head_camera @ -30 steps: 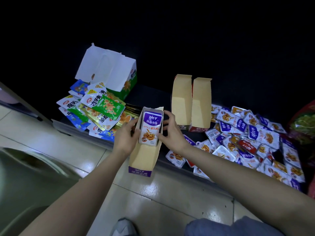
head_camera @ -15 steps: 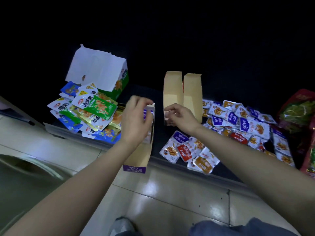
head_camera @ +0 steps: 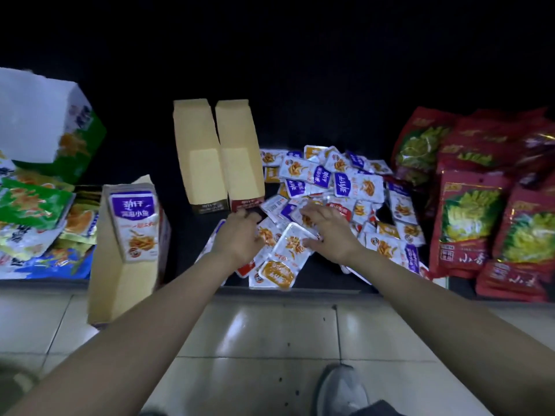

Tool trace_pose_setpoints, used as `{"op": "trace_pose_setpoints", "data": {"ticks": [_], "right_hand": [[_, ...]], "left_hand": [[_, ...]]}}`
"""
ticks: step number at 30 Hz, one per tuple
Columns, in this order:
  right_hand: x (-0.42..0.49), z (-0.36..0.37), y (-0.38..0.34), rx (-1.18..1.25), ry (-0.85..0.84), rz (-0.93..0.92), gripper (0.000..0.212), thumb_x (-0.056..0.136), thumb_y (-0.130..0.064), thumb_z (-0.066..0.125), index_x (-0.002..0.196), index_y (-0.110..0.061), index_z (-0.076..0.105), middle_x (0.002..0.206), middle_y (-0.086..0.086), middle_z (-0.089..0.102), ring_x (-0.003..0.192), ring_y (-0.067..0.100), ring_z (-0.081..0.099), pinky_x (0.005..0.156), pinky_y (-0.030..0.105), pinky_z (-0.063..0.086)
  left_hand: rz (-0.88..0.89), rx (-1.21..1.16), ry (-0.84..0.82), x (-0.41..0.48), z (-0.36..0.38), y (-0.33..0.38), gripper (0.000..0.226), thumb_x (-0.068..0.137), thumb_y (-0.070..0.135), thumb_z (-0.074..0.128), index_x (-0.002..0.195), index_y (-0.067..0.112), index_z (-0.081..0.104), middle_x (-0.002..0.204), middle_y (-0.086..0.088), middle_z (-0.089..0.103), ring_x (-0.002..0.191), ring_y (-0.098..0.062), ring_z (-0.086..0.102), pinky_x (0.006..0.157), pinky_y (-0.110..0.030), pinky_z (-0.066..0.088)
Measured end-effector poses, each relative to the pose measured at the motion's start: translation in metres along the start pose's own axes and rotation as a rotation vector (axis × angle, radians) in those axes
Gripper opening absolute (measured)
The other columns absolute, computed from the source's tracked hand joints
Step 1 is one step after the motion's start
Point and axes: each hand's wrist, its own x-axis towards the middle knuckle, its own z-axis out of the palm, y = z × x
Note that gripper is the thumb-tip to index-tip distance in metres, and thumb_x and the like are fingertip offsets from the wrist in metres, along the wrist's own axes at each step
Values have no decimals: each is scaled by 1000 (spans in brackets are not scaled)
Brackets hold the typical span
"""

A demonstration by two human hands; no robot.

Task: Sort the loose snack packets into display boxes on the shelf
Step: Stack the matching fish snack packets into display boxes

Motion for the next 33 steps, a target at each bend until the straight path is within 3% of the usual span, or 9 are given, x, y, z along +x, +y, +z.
{"op": "trace_pose_setpoints", "data": {"ticks": [8,11,13,16,19,24,27,29,33], "right_hand": [[6,-20,23,-144,166,112,40,81,-25,68,120,-17,62,129,6,52,122,27,43,99,40,34],[11,-22,14,14,324,-4,31,86,-21,64,115,-12,66,121,10,59,115,30,50,94,40,42],[18,-21,-4,90,259,-139,39,91,-23,61,129,-14,59,133,8,56,123,27,47,100,41,41],[28,-13,-21,-131,-6,-141,66,93,-38,57,151,-20,31,157,2,29,140,24,28,112,41,31],[31,-14,-20,-275,-28,-70,76,91,-48,59,153,-22,23,149,4,35,132,25,33,107,41,34],[30,-23,-14,-190,-73,-58,72,87,-41,66,149,-20,36,129,6,42,121,24,38,96,36,41],[26,-17,-16,-285,165,-174,32,83,-24,63,109,-6,64,102,12,58,96,30,57,67,35,48],[22,-16,-19,-211,351,-231,7,75,-10,63,76,-3,64,76,11,60,72,30,60,53,30,42],[23,-37,-35,221,538,-82,13,80,-10,65,68,-8,61,65,2,61,59,14,55,54,26,45]], "left_hand": [[-67,-24,80,-6,15,6,52,87,28,66,136,21,50,126,-10,46,119,-27,42,99,-36,39],[-85,-39,110,-7,16,8,53,87,28,67,136,21,50,128,-10,45,120,-26,42,99,-34,37],[-92,-62,122,-8,15,8,53,86,28,68,136,20,51,129,-10,45,121,-26,41,99,-32,35],[-124,-21,147,-12,15,7,53,86,34,68,136,24,51,134,-8,41,124,-26,36,102,-31,29],[-227,88,140,-16,16,5,60,88,45,63,142,30,42,144,-7,32,134,-27,25,109,-38,20],[-249,102,123,-16,17,1,64,88,51,60,144,29,39,147,-8,30,136,-29,24,111,-40,22],[-243,92,131,-14,18,0,63,89,51,60,144,27,40,145,-8,32,135,-28,26,110,-37,24],[-239,47,139,-14,18,-1,63,88,50,62,142,25,42,143,-9,34,133,-28,27,109,-36,24],[-87,-126,343,-16,14,-1,49,87,36,67,132,19,55,129,-8,47,123,-27,38,100,-33,29]]}}
